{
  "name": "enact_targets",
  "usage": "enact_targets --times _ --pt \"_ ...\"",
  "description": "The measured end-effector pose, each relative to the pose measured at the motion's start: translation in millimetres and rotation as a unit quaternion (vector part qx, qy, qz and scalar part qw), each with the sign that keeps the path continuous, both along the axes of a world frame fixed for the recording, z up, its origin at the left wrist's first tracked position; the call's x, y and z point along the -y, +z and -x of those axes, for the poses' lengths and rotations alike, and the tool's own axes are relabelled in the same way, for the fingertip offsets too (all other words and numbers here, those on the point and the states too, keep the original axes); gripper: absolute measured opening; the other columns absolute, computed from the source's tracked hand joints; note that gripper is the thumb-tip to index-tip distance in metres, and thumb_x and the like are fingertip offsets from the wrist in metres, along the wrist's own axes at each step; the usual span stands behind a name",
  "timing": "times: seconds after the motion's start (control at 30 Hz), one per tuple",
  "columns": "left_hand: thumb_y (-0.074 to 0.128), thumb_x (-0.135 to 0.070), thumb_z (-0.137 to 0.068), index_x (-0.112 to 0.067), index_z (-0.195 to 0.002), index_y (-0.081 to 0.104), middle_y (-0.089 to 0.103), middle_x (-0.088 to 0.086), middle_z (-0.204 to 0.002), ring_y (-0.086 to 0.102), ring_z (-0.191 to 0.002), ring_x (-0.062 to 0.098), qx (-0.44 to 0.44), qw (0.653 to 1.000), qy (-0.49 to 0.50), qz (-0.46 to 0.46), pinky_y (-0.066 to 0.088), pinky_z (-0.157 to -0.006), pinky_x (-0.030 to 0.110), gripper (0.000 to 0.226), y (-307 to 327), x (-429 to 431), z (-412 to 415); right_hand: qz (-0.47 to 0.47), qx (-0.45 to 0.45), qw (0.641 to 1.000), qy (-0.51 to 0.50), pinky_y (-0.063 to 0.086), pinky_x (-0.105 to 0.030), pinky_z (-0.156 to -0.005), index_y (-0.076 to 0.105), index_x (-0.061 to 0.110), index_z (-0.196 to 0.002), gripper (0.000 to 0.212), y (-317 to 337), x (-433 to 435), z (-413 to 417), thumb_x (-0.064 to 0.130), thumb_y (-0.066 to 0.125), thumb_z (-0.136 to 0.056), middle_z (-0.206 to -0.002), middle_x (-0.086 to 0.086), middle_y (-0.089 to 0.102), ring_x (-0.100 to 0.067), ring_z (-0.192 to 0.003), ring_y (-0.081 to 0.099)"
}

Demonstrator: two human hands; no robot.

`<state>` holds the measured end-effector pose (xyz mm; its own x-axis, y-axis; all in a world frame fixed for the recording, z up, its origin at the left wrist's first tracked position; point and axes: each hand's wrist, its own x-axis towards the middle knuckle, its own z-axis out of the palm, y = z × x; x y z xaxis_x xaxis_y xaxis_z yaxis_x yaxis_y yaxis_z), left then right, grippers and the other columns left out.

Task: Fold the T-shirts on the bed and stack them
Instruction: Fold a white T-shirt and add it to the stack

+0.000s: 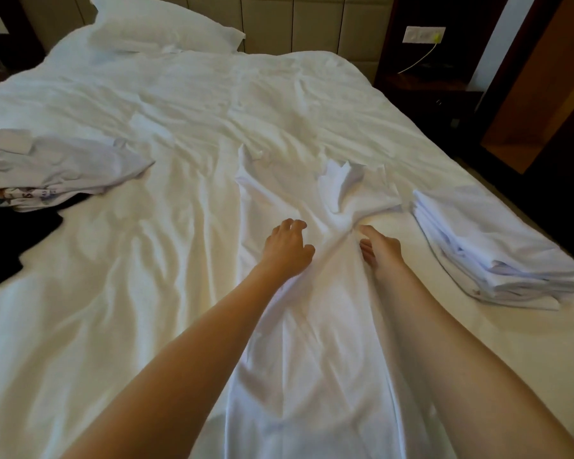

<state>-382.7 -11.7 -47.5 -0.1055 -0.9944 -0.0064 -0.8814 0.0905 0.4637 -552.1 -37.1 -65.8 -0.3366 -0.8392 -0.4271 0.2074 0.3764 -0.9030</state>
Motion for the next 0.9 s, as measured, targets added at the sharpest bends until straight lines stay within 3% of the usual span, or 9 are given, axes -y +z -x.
enact_targets --times 0.17,0.37,0.53,0.63,0.7,0.8,0.83,0.87,0.9 --pt "0.035 -0.029 -0.099 -0.015 -0.149 0.019 0.005 0.008 -0.158 0.002 -0.146 0.025 0.107 0.993 -0.050 0.030 0.004 -0.117 0.037 0.054 -22.5 45.1 -4.4 0.082 0.259 0.962 -0.041 0.050 -0.023 -0.066 0.059 0.006 -0.095 0.011 -5.4 43.4 -2.0 0.016 0.059 -0.090 -0.098 -0.008 0.063 -0.016 -0.083 0.061" --pt "0.028 -0.037 -0.100 -0.020 -0.150 0.013 0.001 0.006 -0.159 -0.002 -0.146 0.024 0.128 0.988 -0.072 0.039 0.000 -0.117 0.038 0.055 -41.0 82.3 -21.2 0.172 0.301 0.938 -0.016 0.053 -0.032 -0.076 0.058 0.016 -0.109 0.017 -10.8 90.8 -8.3 0.020 0.049 -0.096 -0.094 -0.001 0.070 -0.016 -0.088 0.064" --pt "0.027 -0.041 -0.098 -0.018 -0.148 0.024 0.013 0.008 -0.157 0.007 -0.146 0.024 0.071 0.994 -0.072 0.038 0.009 -0.115 0.035 0.055 -43.9 99.0 -38.9 0.124 0.094 0.982 -0.111 0.042 -0.032 -0.096 0.043 0.008 -0.137 0.042 -5.3 132.3 -12.8 0.017 0.050 -0.096 -0.134 -0.009 0.052 -0.024 -0.118 0.052" --pt "0.032 -0.032 -0.100 -0.014 -0.140 0.042 0.035 0.008 -0.150 0.029 -0.139 0.023 -0.138 0.989 -0.031 0.054 0.022 -0.110 0.028 0.045 -34.6 106.6 -42.5 0.172 -0.184 0.967 -0.045 0.038 -0.028 -0.097 0.045 -0.001 -0.135 0.041 2.7 137.4 -29.7 0.017 0.045 -0.098 -0.134 -0.019 0.052 -0.028 -0.124 0.049" --pt "0.035 -0.024 -0.102 -0.018 -0.137 0.046 0.045 0.005 -0.143 0.041 -0.132 0.021 -0.299 0.952 0.057 0.039 0.031 -0.108 0.028 0.037 -25.3 114.8 -44.3 0.223 -0.368 0.899 0.076 0.038 -0.029 -0.092 0.048 0.000 -0.132 0.042 9.8 129.2 -44.2 0.023 0.048 -0.097 -0.133 -0.021 0.052 -0.032 -0.123 0.050" --pt "0.033 -0.027 -0.101 -0.012 -0.135 0.047 0.048 0.009 -0.139 0.045 -0.129 0.026 -0.422 0.895 0.147 0.003 0.037 -0.108 0.038 0.039 -10.4 127.1 -51.4 0.176 -0.579 0.692 0.395 0.029 -0.037 -0.105 0.029 0.020 -0.147 0.073 13.1 120.0 -64.5 0.038 0.063 -0.085 -0.153 -0.011 0.027 -0.026 -0.139 0.028" --pt "0.035 -0.030 -0.099 -0.010 -0.131 0.049 0.050 0.013 -0.137 0.047 -0.127 0.029 -0.446 0.877 0.176 -0.008 0.039 -0.106 0.041 0.041 -7.9 131.7 -55.8 0.128 -0.595 0.649 0.457 0.020 -0.041 -0.111 0.023 0.027 -0.149 0.083 12.9 119.8 -68.3 0.044 0.066 -0.081 -0.157 -0.007 0.016 -0.023 -0.144 0.017" --pt "0.037 -0.035 -0.095 -0.008 -0.124 0.053 0.053 0.016 -0.132 0.050 -0.123 0.032 -0.464 0.862 0.203 -0.019 0.041 -0.104 0.044 0.043 -7.5 136.5 -60.7 0.098 -0.580 0.648 0.484 0.016 -0.042 -0.115 0.024 0.031 -0.149 0.085 14.0 120.2 -70.1 0.049 0.068 -0.078 -0.158 -0.004 0.013 -0.021 -0.145 0.013" --pt "0.040 -0.041 -0.088 -0.008 -0.114 0.058 0.058 0.019 -0.125 0.055 -0.117 0.035 -0.473 0.853 0.221 -0.026 0.043 -0.102 0.047 0.045 -9.1 141.3 -65.7 0.092 -0.536 0.688 0.481 0.017 -0.041 -0.116 0.029 0.032 -0.147 0.081 13.8 122.8 -70.8 0.050 0.068 -0.077 -0.158 -0.002 0.014 -0.021 -0.144 0.015"
